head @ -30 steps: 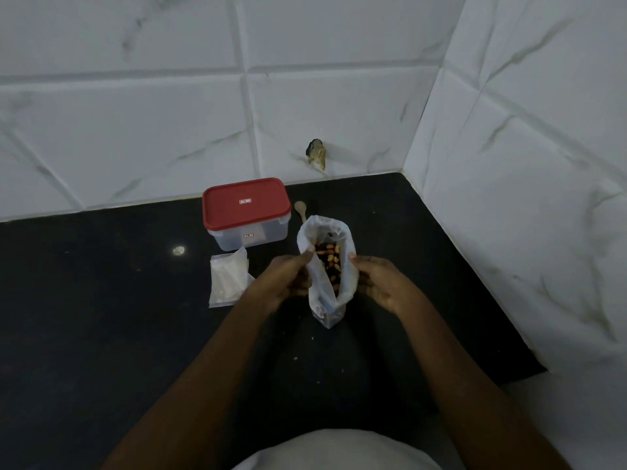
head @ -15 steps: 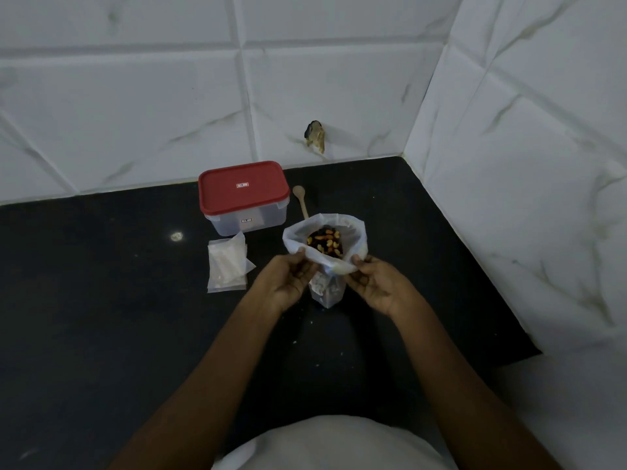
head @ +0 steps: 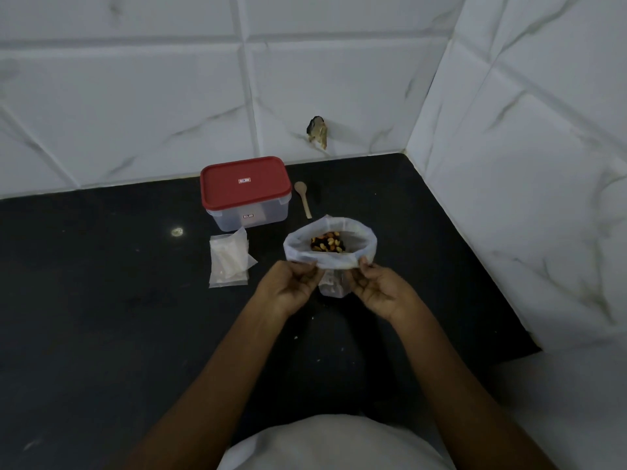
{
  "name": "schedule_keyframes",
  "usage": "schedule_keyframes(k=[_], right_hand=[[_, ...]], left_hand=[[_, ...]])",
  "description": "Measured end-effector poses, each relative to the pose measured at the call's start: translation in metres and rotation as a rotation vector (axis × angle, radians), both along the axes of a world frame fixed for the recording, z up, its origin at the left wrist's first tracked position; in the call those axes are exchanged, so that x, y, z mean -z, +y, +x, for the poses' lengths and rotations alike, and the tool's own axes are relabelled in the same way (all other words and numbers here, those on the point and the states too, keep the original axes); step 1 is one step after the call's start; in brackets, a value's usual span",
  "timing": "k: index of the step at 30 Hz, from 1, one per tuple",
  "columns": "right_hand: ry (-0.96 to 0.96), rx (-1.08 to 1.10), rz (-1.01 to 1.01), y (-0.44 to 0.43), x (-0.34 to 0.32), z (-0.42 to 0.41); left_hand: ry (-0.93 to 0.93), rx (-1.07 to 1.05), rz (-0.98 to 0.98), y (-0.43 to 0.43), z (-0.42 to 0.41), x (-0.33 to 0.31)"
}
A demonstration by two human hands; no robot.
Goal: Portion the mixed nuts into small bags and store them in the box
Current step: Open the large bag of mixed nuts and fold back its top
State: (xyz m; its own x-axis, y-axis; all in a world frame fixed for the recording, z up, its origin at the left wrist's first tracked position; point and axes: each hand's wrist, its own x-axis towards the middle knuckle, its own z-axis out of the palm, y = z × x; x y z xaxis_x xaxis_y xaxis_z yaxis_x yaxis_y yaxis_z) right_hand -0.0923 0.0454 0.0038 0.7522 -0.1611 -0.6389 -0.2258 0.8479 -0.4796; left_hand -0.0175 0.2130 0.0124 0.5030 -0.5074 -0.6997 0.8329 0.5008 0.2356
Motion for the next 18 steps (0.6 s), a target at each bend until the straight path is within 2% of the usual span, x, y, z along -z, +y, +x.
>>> schedule_keyframes(k=[2,5,7,9,12,15,18], right_hand=[[-0.022,0.107,0.157,0.004,0.007,0.001],[-0.023,0.083,0.165,0.010,0.015,0.001],[0.010,-0.040,0.010,0.011,0.015,0.000],[0.080,-0.181,-0.237,0.011,0.010,0.002],[0.173,-0.338,-0.552,0.008,0.001,0.007],[0.157,-0.387,-0.760,0.008,-0.002,0.014],[0.152,-0.407,-0.882,0.009,-0.007,0.018]], left_hand=[[0.027,-0.063,-0.060,-0.001,-0.004,0.000],[0.025,-0.129,-0.114,-0.005,-0.010,0.003],[-0.055,-0.108,-0.083,-0.007,-0.009,0.005],[-0.193,0.003,0.027,-0.009,-0.006,0.010],[-0.381,0.260,0.371,-0.012,-0.001,0.018],[-0.603,0.524,0.612,-0.014,0.001,0.015],[-0.628,0.593,0.624,-0.015,0.004,0.008]])
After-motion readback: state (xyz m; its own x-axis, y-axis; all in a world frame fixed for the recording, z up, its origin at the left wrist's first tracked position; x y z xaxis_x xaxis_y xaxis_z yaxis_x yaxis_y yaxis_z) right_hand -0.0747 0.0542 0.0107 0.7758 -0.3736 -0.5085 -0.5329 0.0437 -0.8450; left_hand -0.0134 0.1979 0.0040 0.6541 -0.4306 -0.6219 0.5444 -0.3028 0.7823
